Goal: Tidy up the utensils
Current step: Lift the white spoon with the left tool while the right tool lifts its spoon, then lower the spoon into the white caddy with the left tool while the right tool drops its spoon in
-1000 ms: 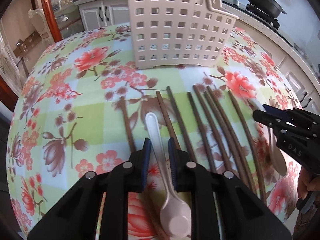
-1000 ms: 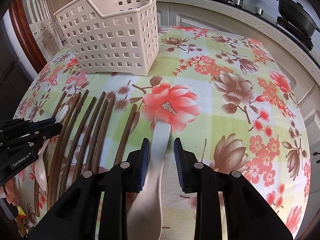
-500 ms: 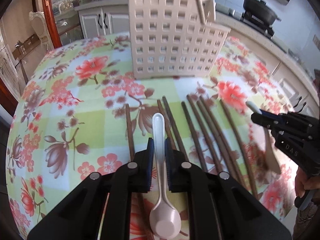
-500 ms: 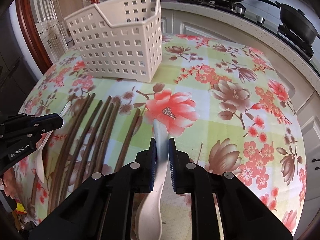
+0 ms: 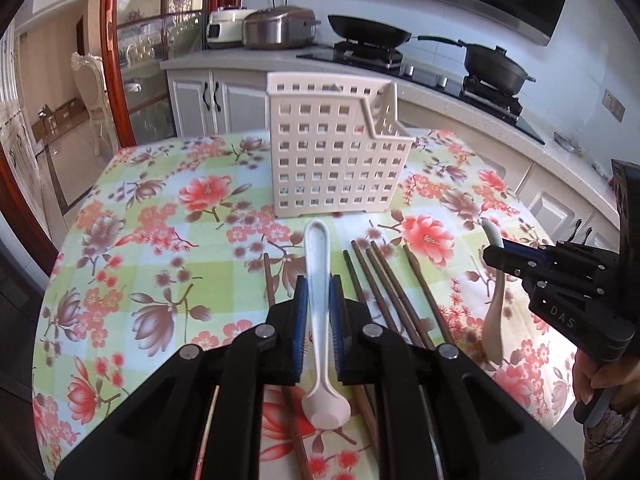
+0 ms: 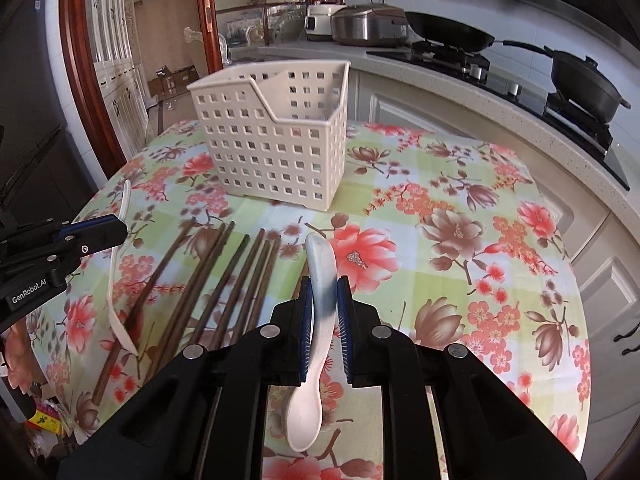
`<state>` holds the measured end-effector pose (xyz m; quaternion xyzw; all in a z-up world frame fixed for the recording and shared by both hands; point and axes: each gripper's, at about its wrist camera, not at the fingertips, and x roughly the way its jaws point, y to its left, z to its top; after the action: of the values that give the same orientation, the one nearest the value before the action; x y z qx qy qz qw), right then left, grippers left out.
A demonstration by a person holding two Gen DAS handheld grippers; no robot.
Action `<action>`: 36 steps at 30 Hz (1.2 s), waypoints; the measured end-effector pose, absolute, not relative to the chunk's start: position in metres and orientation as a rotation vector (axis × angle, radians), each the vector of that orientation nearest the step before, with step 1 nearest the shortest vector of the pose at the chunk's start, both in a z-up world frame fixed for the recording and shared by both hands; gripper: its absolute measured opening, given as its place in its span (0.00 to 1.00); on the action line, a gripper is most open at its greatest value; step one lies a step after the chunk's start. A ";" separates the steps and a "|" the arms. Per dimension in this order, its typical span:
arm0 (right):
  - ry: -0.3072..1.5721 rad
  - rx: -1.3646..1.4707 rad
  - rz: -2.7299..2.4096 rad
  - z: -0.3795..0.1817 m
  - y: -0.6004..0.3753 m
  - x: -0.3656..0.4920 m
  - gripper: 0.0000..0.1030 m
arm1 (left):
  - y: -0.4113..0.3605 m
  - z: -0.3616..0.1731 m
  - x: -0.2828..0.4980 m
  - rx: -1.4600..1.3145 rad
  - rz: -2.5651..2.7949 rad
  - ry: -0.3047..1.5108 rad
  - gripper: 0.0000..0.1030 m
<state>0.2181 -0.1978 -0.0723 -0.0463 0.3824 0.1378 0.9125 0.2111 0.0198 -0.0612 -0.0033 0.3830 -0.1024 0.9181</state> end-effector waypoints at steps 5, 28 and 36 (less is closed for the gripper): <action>0.723 -0.114 0.272 -0.056 -0.197 0.202 0.14 | 0.022 -0.050 0.197 -0.008 -0.210 0.750 0.11; 0.494 -0.045 0.302 0.029 -0.193 0.259 0.09 | 0.010 0.070 0.238 0.047 -0.223 0.531 0.11; 0.448 -0.026 0.293 0.061 -0.181 0.321 0.09 | 0.002 0.125 0.299 0.057 -0.193 0.441 0.11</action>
<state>0.3205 -0.1813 0.0613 -0.0131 0.2216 0.1446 0.9643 0.2986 0.0016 0.1246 0.0280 0.2182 -0.0955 0.9708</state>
